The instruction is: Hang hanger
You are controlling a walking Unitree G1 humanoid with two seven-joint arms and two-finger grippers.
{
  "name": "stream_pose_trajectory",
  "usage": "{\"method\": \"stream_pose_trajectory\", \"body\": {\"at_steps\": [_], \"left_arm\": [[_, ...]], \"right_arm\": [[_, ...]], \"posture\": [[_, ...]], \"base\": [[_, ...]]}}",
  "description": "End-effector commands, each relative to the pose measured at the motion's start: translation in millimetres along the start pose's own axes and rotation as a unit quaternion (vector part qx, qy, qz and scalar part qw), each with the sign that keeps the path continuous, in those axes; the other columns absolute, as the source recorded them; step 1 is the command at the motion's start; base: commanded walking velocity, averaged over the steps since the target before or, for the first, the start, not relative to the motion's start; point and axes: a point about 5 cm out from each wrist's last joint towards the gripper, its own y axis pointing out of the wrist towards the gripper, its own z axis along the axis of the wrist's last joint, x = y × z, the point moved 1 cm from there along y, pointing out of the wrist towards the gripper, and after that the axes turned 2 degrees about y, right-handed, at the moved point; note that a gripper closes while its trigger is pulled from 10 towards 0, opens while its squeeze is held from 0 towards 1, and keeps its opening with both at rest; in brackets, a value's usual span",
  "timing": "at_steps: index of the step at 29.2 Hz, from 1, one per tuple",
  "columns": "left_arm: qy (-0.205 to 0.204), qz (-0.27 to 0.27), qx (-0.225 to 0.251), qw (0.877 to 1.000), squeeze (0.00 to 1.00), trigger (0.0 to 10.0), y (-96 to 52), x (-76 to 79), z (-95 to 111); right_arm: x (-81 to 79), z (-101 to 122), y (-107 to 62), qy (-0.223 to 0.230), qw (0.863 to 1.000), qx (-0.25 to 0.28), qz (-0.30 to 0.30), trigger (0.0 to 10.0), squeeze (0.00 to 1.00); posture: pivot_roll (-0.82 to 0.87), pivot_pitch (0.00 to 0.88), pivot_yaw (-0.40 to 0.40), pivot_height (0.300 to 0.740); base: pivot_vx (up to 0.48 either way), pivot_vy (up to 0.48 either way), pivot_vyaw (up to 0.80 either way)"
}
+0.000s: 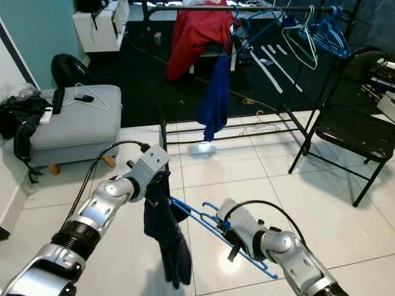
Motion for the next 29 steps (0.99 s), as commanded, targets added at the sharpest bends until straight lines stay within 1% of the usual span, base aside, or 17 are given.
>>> {"method": "stream_pose_trajectory", "body": {"at_steps": [1, 6, 7, 8, 10, 11, 12, 13, 14, 15, 29], "left_arm": [[0.004, -0.002, 0.016, 1.000, 0.00, 10.0, -0.5, -2.4, 7.4], [0.004, -0.008, 0.025, 1.000, 0.00, 10.0, -0.7, -1.0, 10.3], [0.001, -0.012, 0.031, 0.999, 0.00, 10.0, -0.8, -0.1, 12.4], [-0.001, -0.014, 0.033, 0.999, 0.00, 10.0, -1.0, 0.6, 13.6], [-0.001, -0.014, 0.033, 0.999, 0.00, 10.0, -1.0, 0.6, 13.6], [-0.004, -0.016, 0.035, 0.999, 0.00, 10.0, -0.9, 1.3, 14.4], [-0.004, -0.016, 0.035, 0.999, 0.00, 10.0, -0.9, 1.3, 14.4], [-0.007, -0.019, 0.038, 0.999, 0.00, 10.0, -0.7, 3.1, 16.5], [-0.007, -0.019, 0.038, 0.999, 0.00, 10.0, -0.7, 3.1, 16.5], [-0.008, -0.022, 0.040, 0.999, 0.00, 10.0, -0.6, 4.3, 17.8], [-0.011, -0.020, 0.043, 0.999, 0.00, 10.0, 0.6, 3.4, 21.3]], "right_arm": [[-1.1, 0.8, -3.0, 0.004, 1.000, 0.002, 0.006, 10.0, 0.00], [-0.6, 0.7, -4.3, 0.005, 1.000, 0.000, 0.007, 10.0, 0.00], [-1.1, 0.1, -6.3, 0.007, 1.000, -0.006, 0.009, 10.0, 0.00], [-4.5, -2.8, -9.3, 0.015, 0.999, -0.024, 0.019, 10.0, 0.00], [-4.5, -2.8, -9.3, 0.015, 0.999, -0.024, 0.019, 10.0, 0.00], [-8.3, -6.8, -11.3, 0.021, 0.999, -0.041, 0.029, 10.0, 0.00], [-8.3, -6.8, -11.3, 0.021, 0.999, -0.041, 0.029, 10.0, 0.00], [-14.1, -13.2, -12.7, 0.022, 0.997, -0.059, 0.046, 10.0, 0.00], [-14.1, -13.2, -12.7, 0.022, 0.997, -0.059, 0.046, 10.0, 0.00], [-17.5, -17.7, -13.3, 0.022, 0.996, -0.068, 0.056, 10.0, 0.00], [-22.8, -27.2, -11.3, 0.014, 0.992, -0.086, 0.093, 10.0, 0.00]], "posture": [[-0.06, 0.092, -0.015, 0.740], [-0.06, 0.091, -0.016, 0.740], [-0.06, 0.093, -0.018, 0.740], [-0.06, 0.093, -0.018, 0.740], [-0.06, 0.093, -0.018, 0.740], [-0.06, 0.093, -0.018, 0.740], [-0.06, 0.093, -0.018, 0.740], [-0.06, 0.094, -0.018, 0.740], [-0.06, 0.094, -0.018, 0.740], [-0.06, 0.094, -0.018, 0.740], [-0.06, 0.090, -0.017, 0.740]], "base": [[0.000, 0.000, 0.00], [0.000, 0.000, 0.00], [0.000, 0.000, 0.00], [0.000, 0.000, 0.00], [0.000, 0.000, 0.00], [0.000, 0.000, 0.00], [0.000, 0.000, 0.00], [0.000, 0.000, 0.00], [0.000, 0.000, 0.00], [0.000, 0.000, 0.00], [0.000, 0.000, 0.00]]}}
